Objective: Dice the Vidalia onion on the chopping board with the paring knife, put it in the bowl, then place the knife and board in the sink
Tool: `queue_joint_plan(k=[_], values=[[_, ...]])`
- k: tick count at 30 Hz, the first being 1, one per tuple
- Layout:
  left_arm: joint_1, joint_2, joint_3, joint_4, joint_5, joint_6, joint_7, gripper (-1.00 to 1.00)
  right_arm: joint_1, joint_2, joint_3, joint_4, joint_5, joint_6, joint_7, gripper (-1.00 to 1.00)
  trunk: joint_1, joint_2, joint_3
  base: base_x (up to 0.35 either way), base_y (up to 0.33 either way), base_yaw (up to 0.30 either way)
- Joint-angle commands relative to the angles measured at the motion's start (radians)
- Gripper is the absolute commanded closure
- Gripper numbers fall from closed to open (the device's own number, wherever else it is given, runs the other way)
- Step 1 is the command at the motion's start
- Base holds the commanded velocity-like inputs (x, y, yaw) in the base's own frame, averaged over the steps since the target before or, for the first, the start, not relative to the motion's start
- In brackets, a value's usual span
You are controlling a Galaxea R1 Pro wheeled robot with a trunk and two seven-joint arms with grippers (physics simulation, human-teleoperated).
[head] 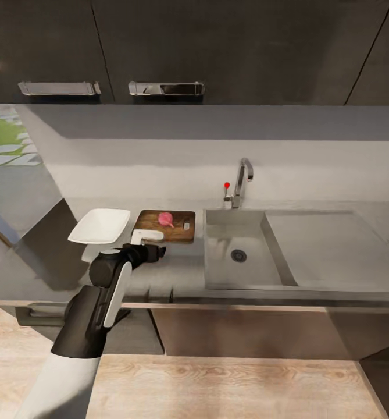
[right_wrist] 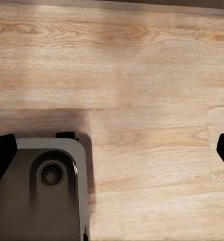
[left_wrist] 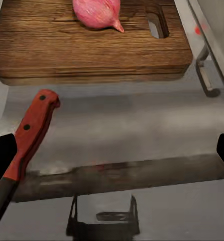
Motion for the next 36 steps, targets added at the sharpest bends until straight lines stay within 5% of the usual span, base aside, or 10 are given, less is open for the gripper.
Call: queue_joint_plan(k=[1, 20, 36], values=[[-0.001, 0.0, -0.001, -0.001, 0.007, 0.005, 0.008, -1.0, -0.001, 0.0, -0.008, 0.001, 0.009, -0.004, 0.001, -1.0, 0.0, -0.002, -0.002, -0.346, 0.0, 0.0], [0.051, 0.001, -0.001, -0.005, 0.007, 0.001, 0.008, -1.0, -0.001, 0.0, -0.01, 0.001, 0.009, -0.004, 0.001, -1.0, 0.0, -0.002, -0.002, -0.237, 0.0, 0.0], [0.139, 0.001, -0.001, -0.008, 0.007, -0.01, 0.004, -1.0, -0.001, -0.001, -0.01, 0.001, 0.008, -0.004, 0.0, -1.0, 0.0, -0.002, -0.002, -0.026, 0.0, 0.0]])
